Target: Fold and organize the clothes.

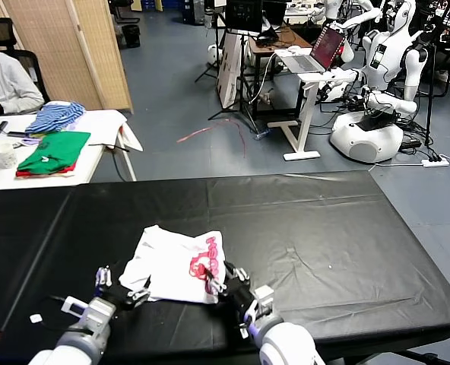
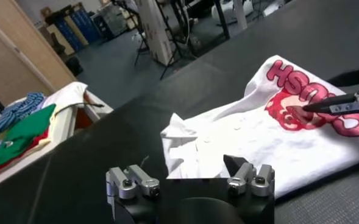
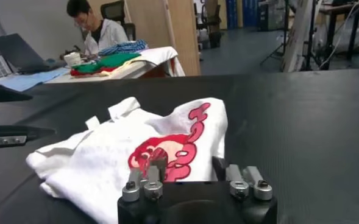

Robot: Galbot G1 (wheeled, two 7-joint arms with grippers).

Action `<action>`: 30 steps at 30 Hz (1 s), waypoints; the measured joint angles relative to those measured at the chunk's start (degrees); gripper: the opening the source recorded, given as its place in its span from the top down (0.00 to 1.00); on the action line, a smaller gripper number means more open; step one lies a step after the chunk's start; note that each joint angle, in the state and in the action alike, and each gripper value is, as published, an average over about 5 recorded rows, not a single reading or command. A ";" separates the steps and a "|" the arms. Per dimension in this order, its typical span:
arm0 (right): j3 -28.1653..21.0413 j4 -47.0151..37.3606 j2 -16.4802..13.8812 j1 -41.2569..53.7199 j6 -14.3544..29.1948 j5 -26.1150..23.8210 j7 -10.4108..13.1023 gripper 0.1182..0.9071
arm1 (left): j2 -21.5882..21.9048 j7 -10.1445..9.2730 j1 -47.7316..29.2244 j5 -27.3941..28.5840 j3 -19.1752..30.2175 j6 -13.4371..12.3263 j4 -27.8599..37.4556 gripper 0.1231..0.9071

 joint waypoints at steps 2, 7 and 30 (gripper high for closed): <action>0.32 0.00 0.00 -0.12 0.18 0.02 0.62 0.57 | -0.05 -0.02 -0.05 -0.01 0.11 -0.16 0.19 0.00; 1.89 0.53 -0.03 -0.95 0.42 1.04 2.98 0.92 | -0.27 -0.18 -0.54 0.01 0.96 -0.25 0.58 0.00; 17.21 2.54 -5.29 -2.30 -5.13 4.41 5.91 0.95 | -0.98 0.26 -0.05 -0.48 5.15 0.26 -0.04 0.00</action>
